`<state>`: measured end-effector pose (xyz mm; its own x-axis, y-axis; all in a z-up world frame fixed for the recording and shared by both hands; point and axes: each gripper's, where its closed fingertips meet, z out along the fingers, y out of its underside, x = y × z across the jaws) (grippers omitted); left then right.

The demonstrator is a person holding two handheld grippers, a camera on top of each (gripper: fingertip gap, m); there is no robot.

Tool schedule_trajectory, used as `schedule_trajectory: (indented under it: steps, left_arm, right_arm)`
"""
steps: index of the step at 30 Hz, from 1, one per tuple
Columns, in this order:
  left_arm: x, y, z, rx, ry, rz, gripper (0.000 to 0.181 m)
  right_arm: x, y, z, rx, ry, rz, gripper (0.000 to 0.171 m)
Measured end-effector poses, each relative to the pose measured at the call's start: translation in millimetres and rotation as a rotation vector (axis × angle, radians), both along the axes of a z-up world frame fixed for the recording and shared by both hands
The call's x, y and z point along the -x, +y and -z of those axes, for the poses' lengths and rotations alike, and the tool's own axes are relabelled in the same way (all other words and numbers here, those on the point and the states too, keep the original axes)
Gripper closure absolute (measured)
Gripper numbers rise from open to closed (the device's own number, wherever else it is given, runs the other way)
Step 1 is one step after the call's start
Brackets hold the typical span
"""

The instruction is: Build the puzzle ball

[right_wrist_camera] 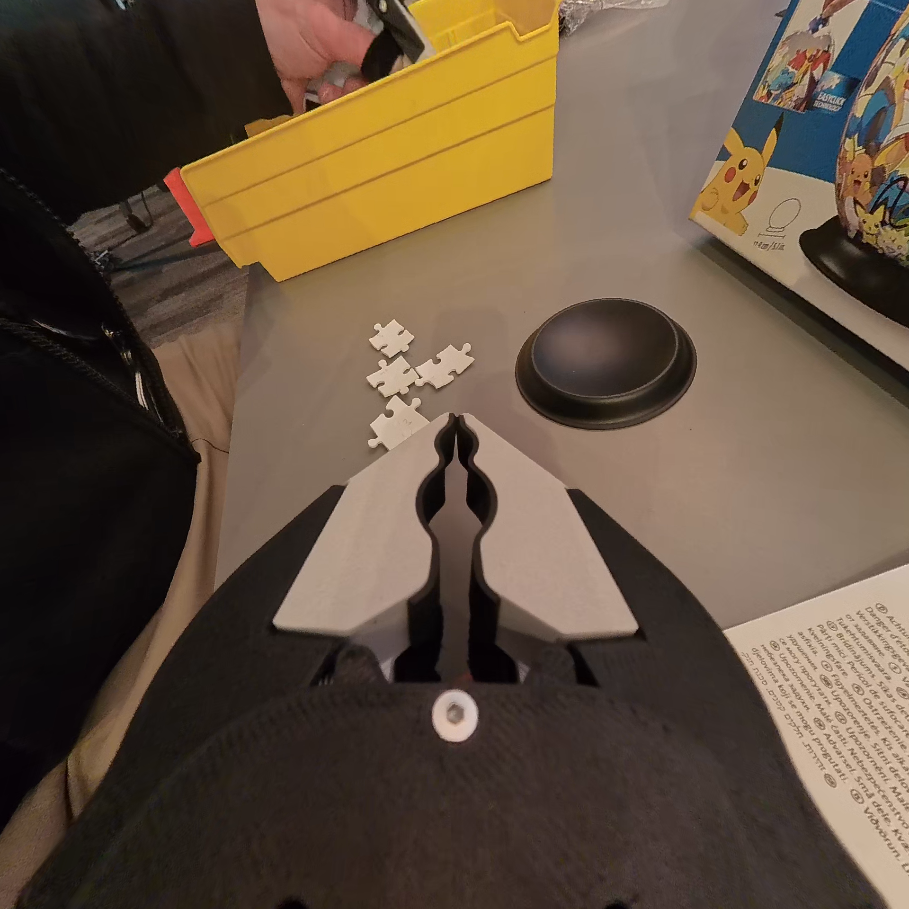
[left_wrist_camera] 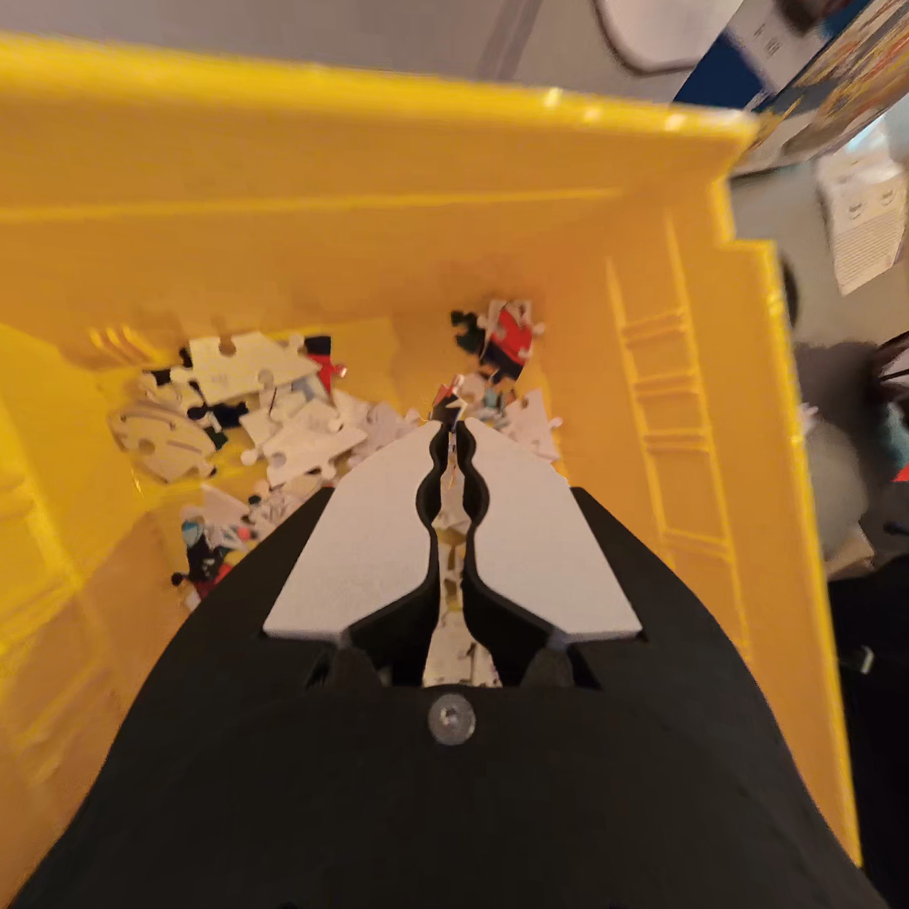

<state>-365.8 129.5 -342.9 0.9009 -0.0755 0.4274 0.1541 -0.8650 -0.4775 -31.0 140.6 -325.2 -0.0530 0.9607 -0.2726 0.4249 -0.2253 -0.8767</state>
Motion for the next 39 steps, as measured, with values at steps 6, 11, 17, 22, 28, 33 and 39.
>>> schedule_trajectory:
  steps: [6,11,17,22,28,33,39]
  left_arm:
    - [20.5,-6.5,7.4,0.020,0.201,-0.033,0.166]
    - [16.8,-15.2,9.6,0.039,0.213,0.002,0.163]
    - [6.8,-11.6,13.9,0.003,0.391,0.152,0.153]
    - [6.6,-11.6,29.0,0.077,0.491,0.288,0.145]
    - [5.6,-14.6,26.9,0.058,0.511,0.304,0.159]
    - [-0.3,-24.6,15.7,0.021,0.494,0.302,0.159]
    - [-5.2,-55.3,6.1,0.073,0.466,0.327,0.133]
  right_arm:
    - [0.0,0.2,-0.3,-0.001,0.002,0.001,0.171]
    - [0.0,0.2,-0.2,0.001,0.002,0.000,0.171]
    - [0.1,0.3,0.1,0.000,0.000,0.001,0.171]
    - [0.2,0.3,0.0,-0.001,0.001,0.001,0.171]
    - [0.0,0.5,-0.7,0.002,0.005,0.001,0.171]
    - [-0.2,0.4,-1.0,0.001,0.007,0.001,0.171]
    - [-0.3,0.1,-1.2,0.002,0.009,-0.001,0.171]
